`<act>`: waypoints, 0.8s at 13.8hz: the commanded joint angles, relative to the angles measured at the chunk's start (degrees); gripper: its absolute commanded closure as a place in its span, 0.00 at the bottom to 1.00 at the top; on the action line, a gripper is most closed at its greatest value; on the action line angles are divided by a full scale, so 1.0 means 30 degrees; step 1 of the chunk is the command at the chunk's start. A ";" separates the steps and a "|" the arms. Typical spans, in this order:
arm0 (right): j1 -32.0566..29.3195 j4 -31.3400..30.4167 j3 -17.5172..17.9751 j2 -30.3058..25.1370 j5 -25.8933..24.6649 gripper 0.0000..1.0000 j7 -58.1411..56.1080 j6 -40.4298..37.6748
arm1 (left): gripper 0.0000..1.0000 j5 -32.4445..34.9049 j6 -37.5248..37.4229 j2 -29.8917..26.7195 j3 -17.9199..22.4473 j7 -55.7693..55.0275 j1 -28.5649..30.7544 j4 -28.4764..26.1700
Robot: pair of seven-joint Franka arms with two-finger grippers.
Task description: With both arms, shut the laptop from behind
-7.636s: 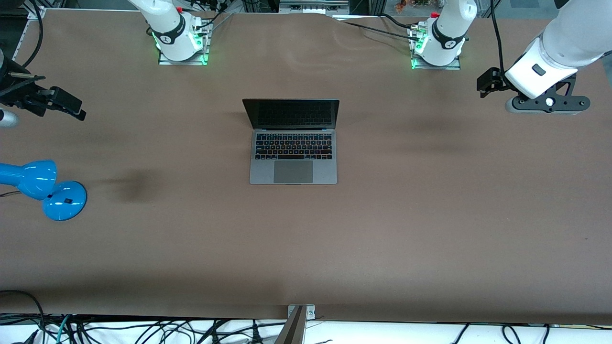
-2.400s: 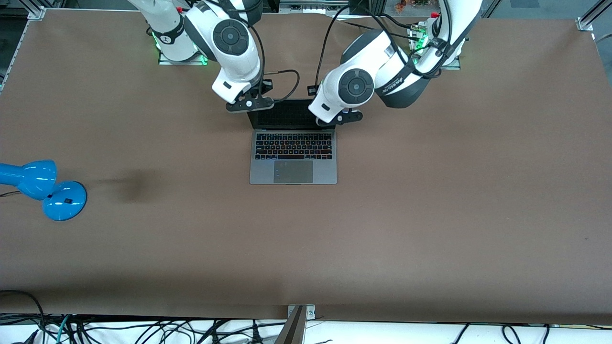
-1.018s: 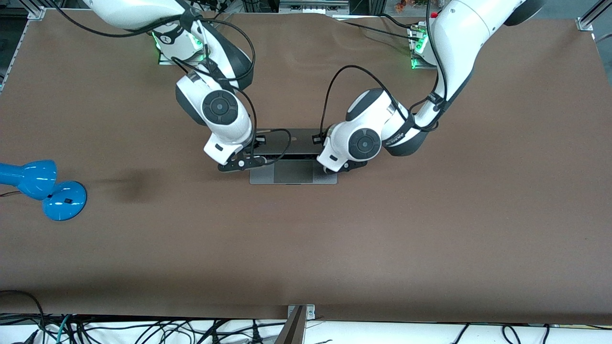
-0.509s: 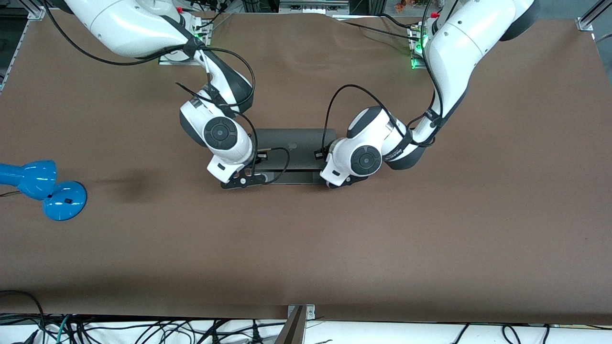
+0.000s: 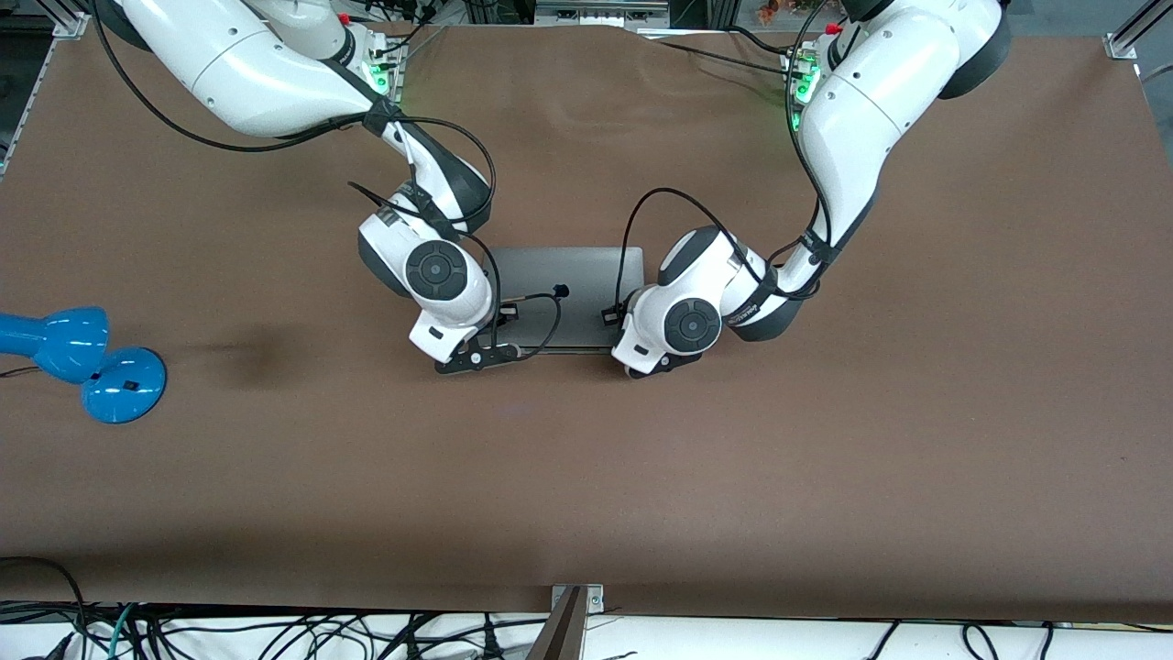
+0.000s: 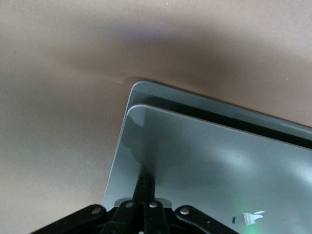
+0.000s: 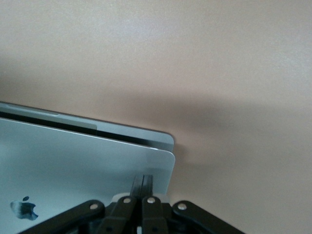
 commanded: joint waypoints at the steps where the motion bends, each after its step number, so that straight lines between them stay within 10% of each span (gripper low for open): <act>1: 0.0122 0.0559 -0.0169 0.1137 -0.1105 1.00 -0.0178 0.1083 | 1.00 0.0619 0.0255 0.0574 0.0497 -0.0044 -0.0583 0.0804; 9: 0.0006 0.1607 -0.0082 0.2049 -0.0907 0.99 -0.0471 0.1677 | 1.00 0.0648 0.0285 0.0604 0.0586 -0.0044 -0.0672 0.0774; 10: -0.0082 0.1875 -0.0024 0.1933 -0.0383 0.39 -0.0442 0.1065 | 1.00 0.0648 0.0285 0.0604 0.0586 -0.0044 -0.0672 0.0774; 11: -0.0286 0.2110 0.0006 0.1728 -0.0001 0.00 -0.0500 0.0566 | 1.00 0.0648 0.0285 0.0575 0.0586 -0.0044 -0.0672 0.0774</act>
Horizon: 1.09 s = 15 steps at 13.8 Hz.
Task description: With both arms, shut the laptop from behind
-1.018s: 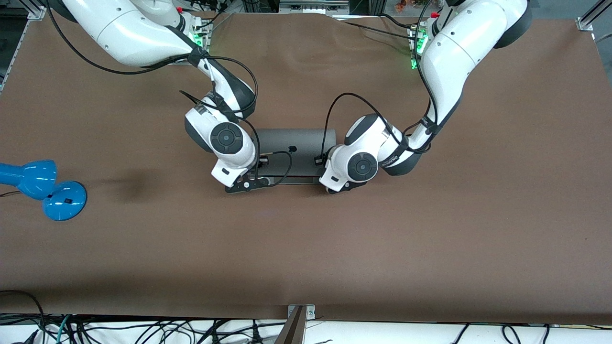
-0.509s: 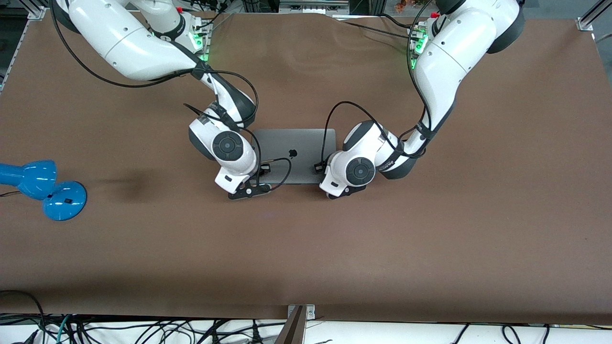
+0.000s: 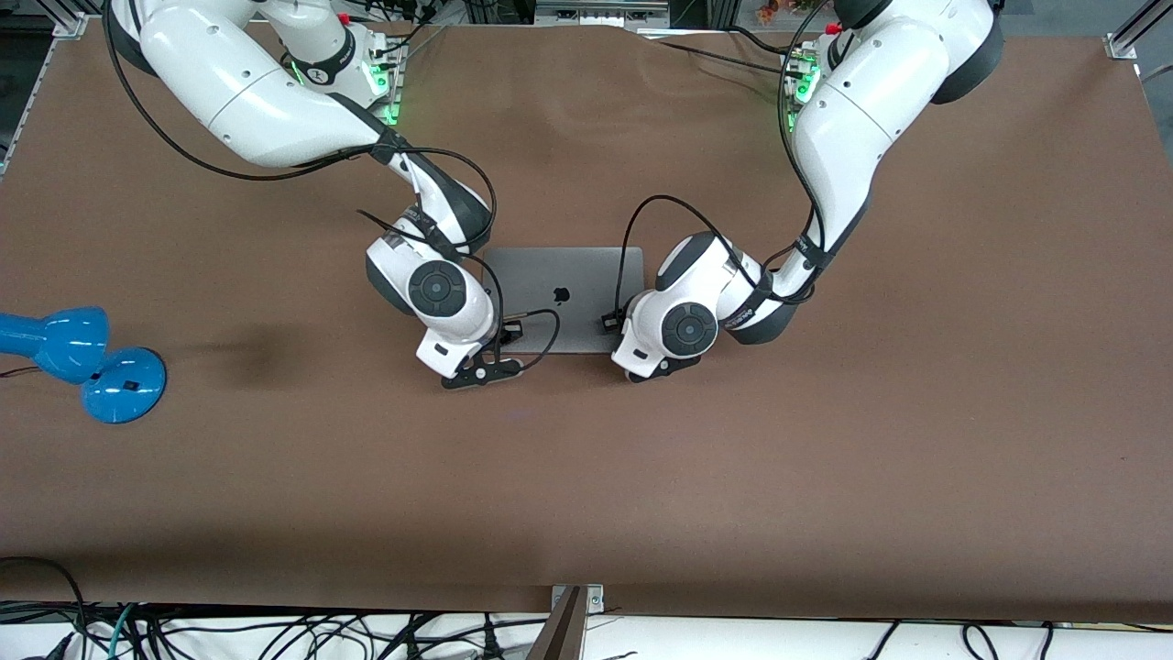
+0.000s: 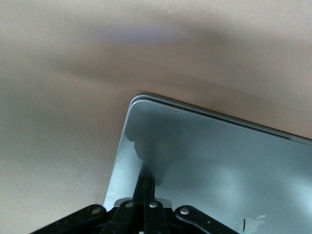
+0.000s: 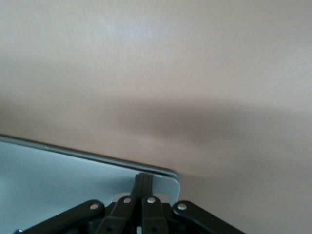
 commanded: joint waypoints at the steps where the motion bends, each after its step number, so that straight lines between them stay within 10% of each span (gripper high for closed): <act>1: -0.0599 0.1061 0.0324 -0.0282 0.0788 0.00 -0.0497 -0.1419 | 1.00 0.0631 -0.0042 0.0209 0.0136 -0.0086 -0.0264 0.0608; 2: -0.0864 0.1090 0.0528 -0.0634 0.0847 0.00 -0.0759 -0.2293 | 0.81 0.0631 -0.0101 0.0063 0.0136 -0.0144 -0.0147 0.0608; 3: -0.1388 0.1148 0.0820 -0.0928 0.0877 0.00 -0.1225 -0.3230 | 0.01 0.0747 -0.0159 -0.0170 0.0136 -0.0145 -0.0001 0.0637; 9: -0.6018 0.1149 0.2318 -0.3384 0.1815 0.00 -0.4335 -0.6046 | 0.00 0.0748 -0.4697 -0.5084 0.0165 0.0089 0.1553 -0.0062; 15: -0.9038 0.1178 0.2290 -0.5878 0.1902 0.00 -0.6406 -0.9096 | 0.00 0.0369 -0.5815 -1.2200 0.2183 0.4067 0.1729 -0.4948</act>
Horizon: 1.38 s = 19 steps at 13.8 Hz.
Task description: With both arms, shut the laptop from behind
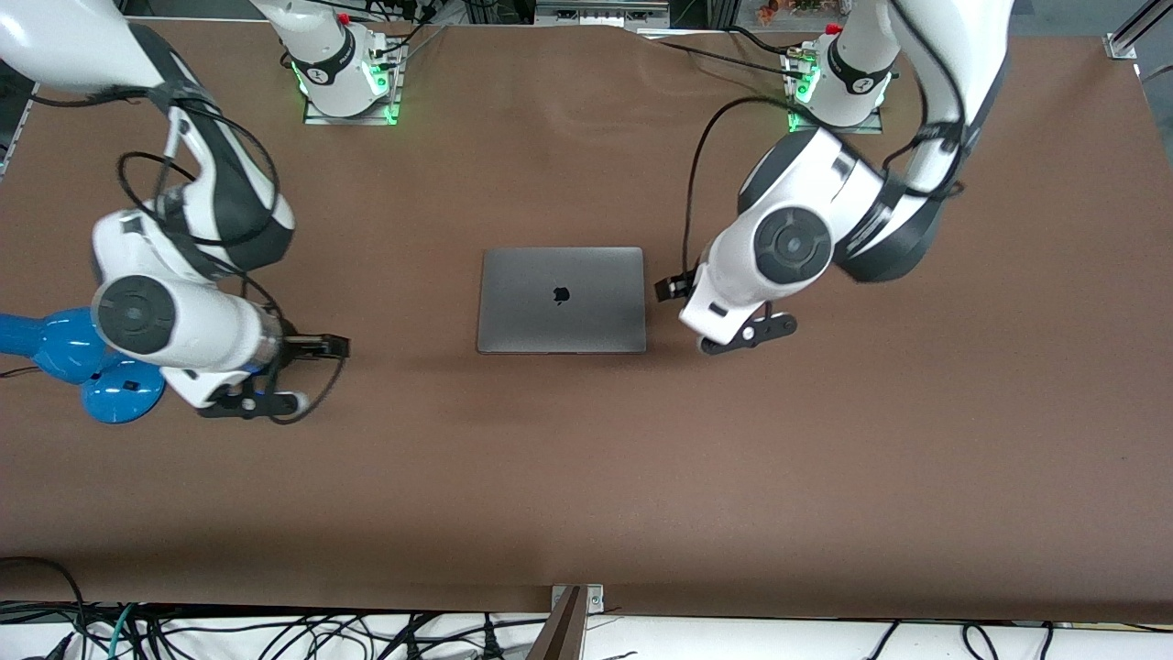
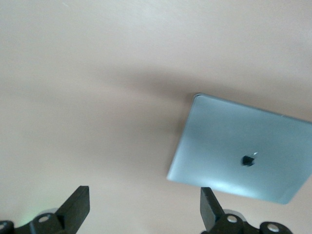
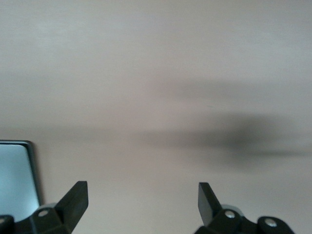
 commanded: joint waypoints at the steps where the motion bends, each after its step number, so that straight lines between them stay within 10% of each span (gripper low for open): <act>1: -0.0818 -0.0341 0.0055 -0.1524 0.0437 0.00 -0.2112 -0.0793 | 0.00 0.0226 0.0313 -0.4330 0.1314 0.2375 0.0109 -0.4170; 6: -0.0971 0.0947 -0.1284 -0.3979 0.2159 0.00 -0.3841 -0.2842 | 0.00 0.0197 -0.0094 -1.0018 0.4301 0.7326 0.0080 -0.8220; 9: 0.4260 0.0599 -0.8680 -0.5975 0.5436 0.00 -0.5483 -0.2932 | 0.00 0.0197 -0.1414 -1.1019 0.5011 0.9319 0.1416 -0.8049; 11: 0.5768 -0.0219 -1.1334 -0.7206 0.6412 0.00 -0.6336 -0.2787 | 0.00 0.0197 -0.1444 -1.1197 0.2446 1.1338 0.4750 -0.7874; 16: 0.6973 -0.1628 -1.3100 -1.0634 0.6414 0.00 -0.6661 -0.2929 | 0.00 0.0197 -0.1884 -1.1286 0.1113 1.1698 0.6701 -0.7668; 19: 0.7238 -0.3617 -1.3452 -1.2190 0.6414 0.00 -0.6370 -0.2932 | 0.00 0.0197 -0.2234 -1.2044 0.3295 1.2663 0.4491 -0.7901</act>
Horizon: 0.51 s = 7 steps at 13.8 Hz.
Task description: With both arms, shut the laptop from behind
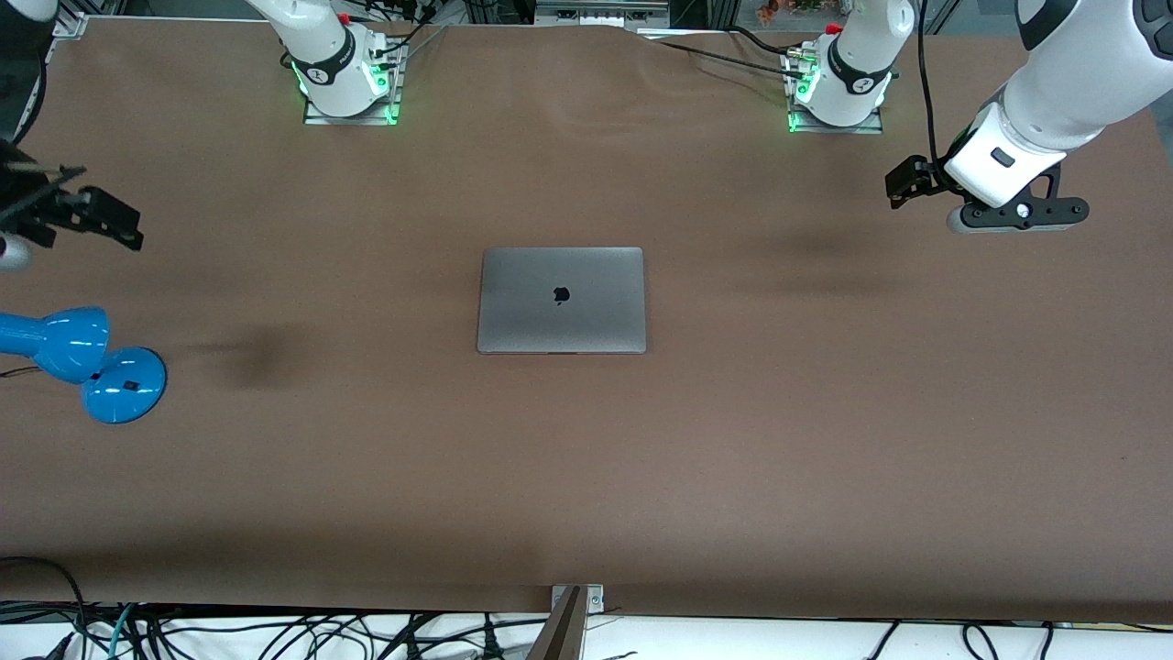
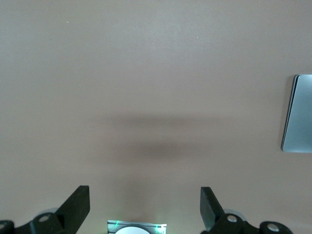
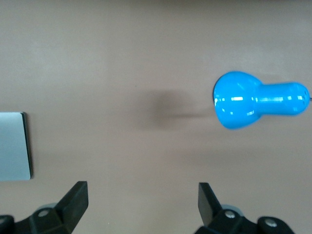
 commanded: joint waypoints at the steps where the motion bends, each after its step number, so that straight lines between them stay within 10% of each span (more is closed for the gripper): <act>1: 0.0374 -0.2220 -0.0523 -0.1386 0.0344 0.00 0.0059 0.0337 | 0.00 0.0226 -0.0980 -0.1112 0.3658 0.0939 -0.3662 -0.0078; 7: 0.0345 -0.2047 -0.1111 -0.1007 0.1106 0.00 0.0088 0.0279 | 0.00 0.0578 -0.2040 -0.0617 0.4851 0.0881 -0.4708 0.1592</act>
